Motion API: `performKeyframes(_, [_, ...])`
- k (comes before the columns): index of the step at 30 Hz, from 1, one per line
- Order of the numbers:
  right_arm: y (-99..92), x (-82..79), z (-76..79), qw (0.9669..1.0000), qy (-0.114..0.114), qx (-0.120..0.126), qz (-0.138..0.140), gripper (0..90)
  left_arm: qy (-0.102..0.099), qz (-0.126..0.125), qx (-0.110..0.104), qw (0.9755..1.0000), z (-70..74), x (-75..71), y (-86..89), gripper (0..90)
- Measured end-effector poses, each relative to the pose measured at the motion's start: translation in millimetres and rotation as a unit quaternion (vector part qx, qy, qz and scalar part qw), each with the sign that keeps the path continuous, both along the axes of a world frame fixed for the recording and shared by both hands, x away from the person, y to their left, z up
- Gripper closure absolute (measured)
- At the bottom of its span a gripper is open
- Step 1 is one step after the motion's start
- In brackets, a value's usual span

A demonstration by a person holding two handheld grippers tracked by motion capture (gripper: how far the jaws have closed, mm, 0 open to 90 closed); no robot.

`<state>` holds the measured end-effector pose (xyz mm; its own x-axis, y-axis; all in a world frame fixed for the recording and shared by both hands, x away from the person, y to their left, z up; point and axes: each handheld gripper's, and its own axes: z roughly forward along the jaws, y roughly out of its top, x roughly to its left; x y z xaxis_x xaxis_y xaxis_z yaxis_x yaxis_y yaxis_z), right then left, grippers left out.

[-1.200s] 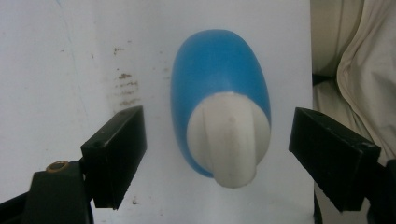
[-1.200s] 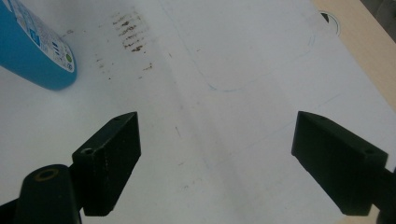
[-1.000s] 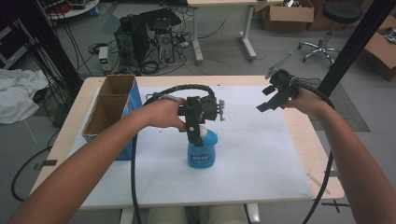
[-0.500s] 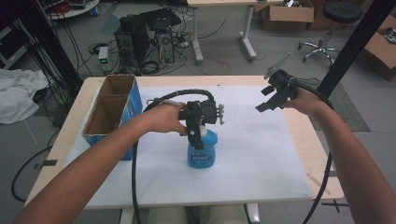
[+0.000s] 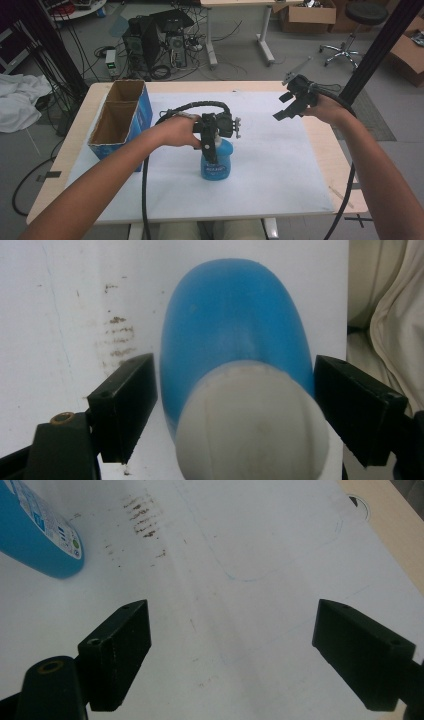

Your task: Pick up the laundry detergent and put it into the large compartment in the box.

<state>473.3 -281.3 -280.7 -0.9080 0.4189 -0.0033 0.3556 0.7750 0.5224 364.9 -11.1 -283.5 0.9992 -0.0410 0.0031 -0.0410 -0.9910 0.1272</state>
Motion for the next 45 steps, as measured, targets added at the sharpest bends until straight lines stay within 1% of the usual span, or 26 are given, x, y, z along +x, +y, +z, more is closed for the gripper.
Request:
performKeyframes(9, [0.3,0.3,-0.5,1.0000,0.000,0.001,0.001,15.7,-0.001,-0.003,0.001,1.0000,-5.3,-0.8,-0.9,20.4])
performKeyframes(16, [-0.1,0.5,0.1,1.0000,-0.001,0.003,0.000,15.7,-0.002,-0.005,0.001,1.0000,-6.8,-0.7,-1.3,21.7])
performKeyframes(19, [0.1,0.7,-0.2,1.0000,-0.002,0.002,0.001,15.8,-0.002,-0.009,-0.001,1.0000,-7.0,-1.3,-1.7,25.4])
performKeyframes(29, [0.9,0.4,-0.7,1.0000,-0.001,0.003,0.000,15.8,-0.004,-0.007,-0.001,1.0000,-6.8,-0.2,-0.2,25.8])
performKeyframes(37, [1.2,0.9,-1.0,1.0000,-0.001,0.003,0.002,15.8,-0.004,-0.007,-0.003,1.0000,-7.0,-1.0,0.1,30.7])
performKeyframes(45, [2.4,1.3,-1.5,1.0000,0.000,0.004,0.004,15.8,-0.006,-0.010,-0.002,0.9999,-6.9,-1.0,0.2,31.9])
